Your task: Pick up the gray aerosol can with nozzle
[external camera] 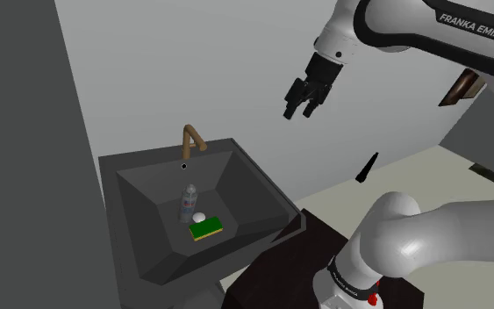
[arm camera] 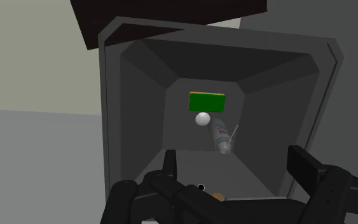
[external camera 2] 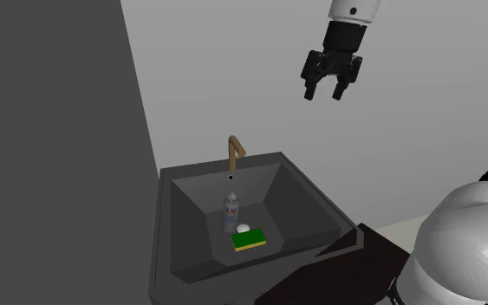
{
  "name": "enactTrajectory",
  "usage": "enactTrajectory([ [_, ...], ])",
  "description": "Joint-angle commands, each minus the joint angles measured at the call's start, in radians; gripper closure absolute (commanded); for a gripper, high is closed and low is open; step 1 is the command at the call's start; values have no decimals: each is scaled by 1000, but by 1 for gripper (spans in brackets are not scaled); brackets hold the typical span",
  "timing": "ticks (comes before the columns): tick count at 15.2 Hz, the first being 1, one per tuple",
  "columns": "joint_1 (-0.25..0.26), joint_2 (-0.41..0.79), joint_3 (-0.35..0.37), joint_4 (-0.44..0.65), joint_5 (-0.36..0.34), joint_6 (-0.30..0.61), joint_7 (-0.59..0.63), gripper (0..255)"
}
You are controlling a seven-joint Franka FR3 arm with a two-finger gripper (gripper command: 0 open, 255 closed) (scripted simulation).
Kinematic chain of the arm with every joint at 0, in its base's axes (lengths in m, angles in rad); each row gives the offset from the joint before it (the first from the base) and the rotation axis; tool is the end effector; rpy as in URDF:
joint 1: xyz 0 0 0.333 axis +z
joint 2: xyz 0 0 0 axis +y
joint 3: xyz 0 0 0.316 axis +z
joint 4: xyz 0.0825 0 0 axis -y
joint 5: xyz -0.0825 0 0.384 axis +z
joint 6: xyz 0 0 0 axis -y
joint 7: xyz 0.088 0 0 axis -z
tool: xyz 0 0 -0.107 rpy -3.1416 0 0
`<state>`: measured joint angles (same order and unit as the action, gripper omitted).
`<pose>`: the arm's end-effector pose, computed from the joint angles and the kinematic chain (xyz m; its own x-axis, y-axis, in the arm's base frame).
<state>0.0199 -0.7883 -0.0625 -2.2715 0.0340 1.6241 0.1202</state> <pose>0.3115 -0.0175 0.6361 0.9801 -0.1512 0.1288 -0.1397 -0.9857 -0.0942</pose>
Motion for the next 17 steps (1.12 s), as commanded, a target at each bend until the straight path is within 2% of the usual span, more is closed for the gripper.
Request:
enactTrajectory([
  [1, 0, 0, 0, 0, 0, 0, 0, 0],
  [9, 23, 169, 35, -102, -8, 259, -8, 0],
  [17, 40, 410, 69, -119, -26, 505, -6, 0],
])
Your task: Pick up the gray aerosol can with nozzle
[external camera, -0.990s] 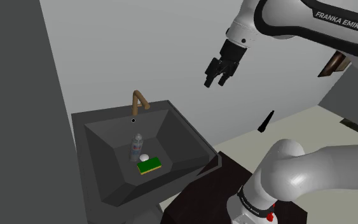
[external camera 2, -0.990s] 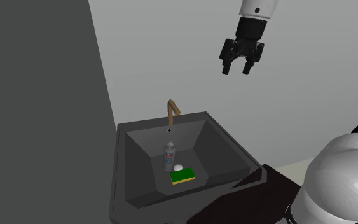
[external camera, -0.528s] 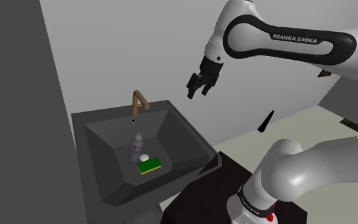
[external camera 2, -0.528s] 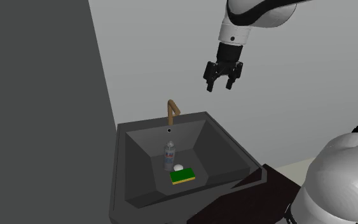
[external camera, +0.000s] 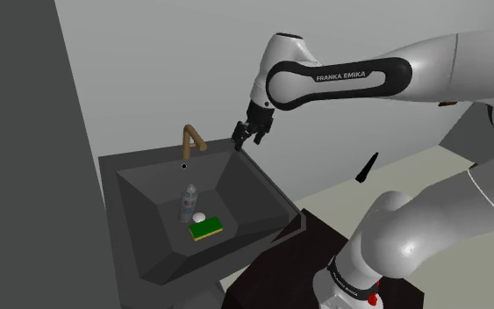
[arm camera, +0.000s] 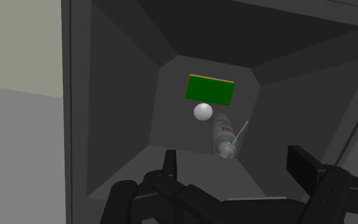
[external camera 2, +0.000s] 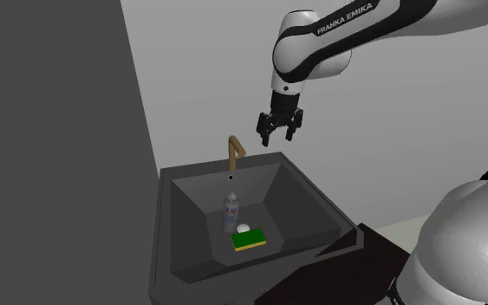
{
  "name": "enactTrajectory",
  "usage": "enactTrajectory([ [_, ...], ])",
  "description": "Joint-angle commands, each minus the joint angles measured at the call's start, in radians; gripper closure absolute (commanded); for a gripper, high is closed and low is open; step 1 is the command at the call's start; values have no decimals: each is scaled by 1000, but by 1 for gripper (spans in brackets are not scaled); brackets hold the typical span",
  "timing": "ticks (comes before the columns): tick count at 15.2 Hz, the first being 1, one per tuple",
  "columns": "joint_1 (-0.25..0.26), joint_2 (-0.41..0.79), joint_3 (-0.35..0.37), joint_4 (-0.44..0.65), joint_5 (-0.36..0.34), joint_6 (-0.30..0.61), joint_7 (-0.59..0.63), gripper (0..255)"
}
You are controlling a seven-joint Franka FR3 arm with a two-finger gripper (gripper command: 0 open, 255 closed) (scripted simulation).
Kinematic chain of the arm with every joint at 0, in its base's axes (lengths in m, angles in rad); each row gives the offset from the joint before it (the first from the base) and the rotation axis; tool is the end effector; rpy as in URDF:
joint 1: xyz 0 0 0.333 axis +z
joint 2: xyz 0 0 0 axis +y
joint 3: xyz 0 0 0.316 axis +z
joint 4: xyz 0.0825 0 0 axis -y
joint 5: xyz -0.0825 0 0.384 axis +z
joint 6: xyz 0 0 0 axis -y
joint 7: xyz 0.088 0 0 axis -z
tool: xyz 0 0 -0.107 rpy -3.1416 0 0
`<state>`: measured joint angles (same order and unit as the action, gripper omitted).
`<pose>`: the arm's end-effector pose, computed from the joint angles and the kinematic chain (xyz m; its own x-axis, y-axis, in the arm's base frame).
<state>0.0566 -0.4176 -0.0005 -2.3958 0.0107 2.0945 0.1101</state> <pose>0.4316 0.0247 0.4828 0.9917 -0.0597 0.1142 -0.0574 -0.9981 -0.0227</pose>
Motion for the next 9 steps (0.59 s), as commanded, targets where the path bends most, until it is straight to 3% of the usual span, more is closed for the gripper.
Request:
enactTrajectory([
  [1, 5, 73, 11, 9, -7, 63, 6, 0],
  [9, 14, 365, 40, 88, -58, 261, 31, 0],
])
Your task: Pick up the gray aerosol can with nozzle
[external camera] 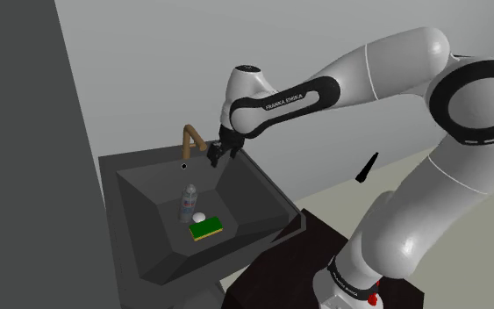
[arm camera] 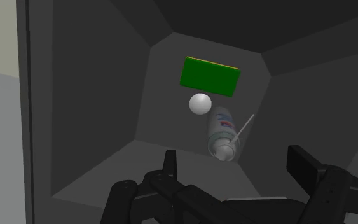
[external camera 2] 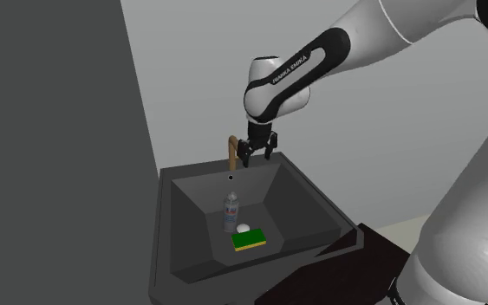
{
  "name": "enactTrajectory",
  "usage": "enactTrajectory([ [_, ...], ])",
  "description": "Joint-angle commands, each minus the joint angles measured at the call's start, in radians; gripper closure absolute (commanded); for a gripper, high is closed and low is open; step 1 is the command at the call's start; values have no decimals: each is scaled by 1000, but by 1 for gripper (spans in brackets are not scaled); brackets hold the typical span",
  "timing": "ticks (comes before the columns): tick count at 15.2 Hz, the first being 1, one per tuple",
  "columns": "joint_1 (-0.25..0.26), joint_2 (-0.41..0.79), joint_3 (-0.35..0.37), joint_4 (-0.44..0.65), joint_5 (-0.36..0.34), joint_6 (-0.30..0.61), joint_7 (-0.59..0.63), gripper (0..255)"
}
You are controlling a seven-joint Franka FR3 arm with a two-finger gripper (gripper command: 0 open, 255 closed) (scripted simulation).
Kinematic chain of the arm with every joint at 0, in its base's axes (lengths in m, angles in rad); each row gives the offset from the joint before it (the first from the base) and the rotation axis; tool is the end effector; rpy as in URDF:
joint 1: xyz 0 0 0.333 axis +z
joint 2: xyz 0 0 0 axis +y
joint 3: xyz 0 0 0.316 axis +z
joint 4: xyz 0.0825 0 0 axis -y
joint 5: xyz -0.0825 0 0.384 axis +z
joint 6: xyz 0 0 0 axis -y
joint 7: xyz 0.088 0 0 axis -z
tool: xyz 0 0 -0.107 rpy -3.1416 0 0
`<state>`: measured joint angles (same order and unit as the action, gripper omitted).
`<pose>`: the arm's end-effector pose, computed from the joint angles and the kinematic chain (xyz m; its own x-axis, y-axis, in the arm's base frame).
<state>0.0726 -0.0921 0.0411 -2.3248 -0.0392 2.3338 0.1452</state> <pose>0.5019 0.0568 0.3867 0.9945 -0.0048 0.1043 -0.0069 -0.9998 0.0198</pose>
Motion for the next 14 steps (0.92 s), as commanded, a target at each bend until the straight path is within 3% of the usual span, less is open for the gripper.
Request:
enactTrajectory([
  [1, -1, 78, 1, 32, -17, 42, 1, 0],
  [14, 51, 582, -13, 349, -149, 200, 71, 0],
])
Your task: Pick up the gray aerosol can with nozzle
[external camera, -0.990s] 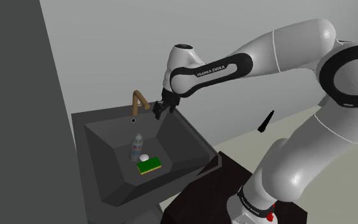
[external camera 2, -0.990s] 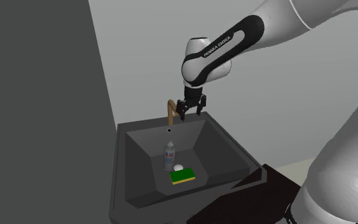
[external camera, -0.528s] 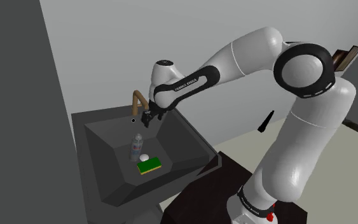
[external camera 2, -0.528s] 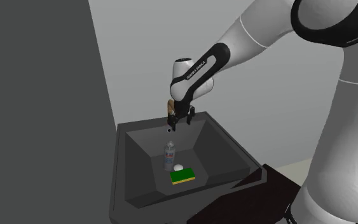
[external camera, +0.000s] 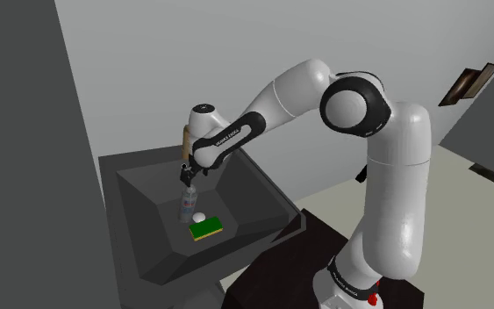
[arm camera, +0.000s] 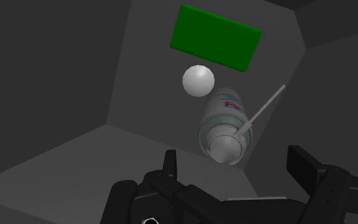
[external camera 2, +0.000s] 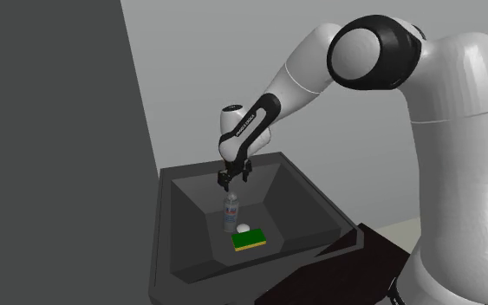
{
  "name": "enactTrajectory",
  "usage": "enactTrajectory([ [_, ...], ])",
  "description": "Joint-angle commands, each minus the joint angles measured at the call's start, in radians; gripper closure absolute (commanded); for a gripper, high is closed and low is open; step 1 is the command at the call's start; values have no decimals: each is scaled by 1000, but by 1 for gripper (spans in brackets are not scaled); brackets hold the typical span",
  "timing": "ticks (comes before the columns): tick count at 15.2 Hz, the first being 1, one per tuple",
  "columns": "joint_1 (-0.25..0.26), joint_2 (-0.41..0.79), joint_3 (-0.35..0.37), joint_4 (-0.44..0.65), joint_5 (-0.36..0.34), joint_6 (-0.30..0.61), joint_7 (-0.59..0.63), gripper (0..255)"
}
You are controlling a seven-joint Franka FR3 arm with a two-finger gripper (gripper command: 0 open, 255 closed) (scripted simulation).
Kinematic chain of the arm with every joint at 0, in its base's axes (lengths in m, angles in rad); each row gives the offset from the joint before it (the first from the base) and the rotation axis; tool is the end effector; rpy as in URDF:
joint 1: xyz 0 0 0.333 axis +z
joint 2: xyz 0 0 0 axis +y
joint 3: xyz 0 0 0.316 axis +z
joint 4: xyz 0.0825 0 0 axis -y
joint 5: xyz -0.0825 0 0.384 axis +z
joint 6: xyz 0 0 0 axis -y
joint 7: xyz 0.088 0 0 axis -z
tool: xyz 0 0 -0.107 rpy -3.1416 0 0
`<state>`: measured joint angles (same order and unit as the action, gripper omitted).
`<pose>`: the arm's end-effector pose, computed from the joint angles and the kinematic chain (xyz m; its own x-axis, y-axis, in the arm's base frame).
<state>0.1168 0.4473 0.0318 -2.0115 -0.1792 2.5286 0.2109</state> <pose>0.6056 0.0919 0.2358 0.9933 0.0803 0.0830 0.0733 -0.9938 0.0834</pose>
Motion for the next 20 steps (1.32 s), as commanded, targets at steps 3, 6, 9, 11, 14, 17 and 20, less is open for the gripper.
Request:
enactTrajectory([
  [3, 23, 162, -13, 140, -29, 13, 12, 0],
  [6, 25, 185, -16, 145, -32, 30, 16, 0],
  [9, 28, 218, -20, 153, -37, 55, 21, 0],
  [11, 30, 247, -23, 161, -41, 76, 26, 0],
  [14, 30, 245, -23, 160, -41, 77, 27, 255],
  [17, 29, 244, -23, 158, -41, 77, 26, 255],
  [20, 28, 245, -24, 157, -41, 79, 25, 255],
])
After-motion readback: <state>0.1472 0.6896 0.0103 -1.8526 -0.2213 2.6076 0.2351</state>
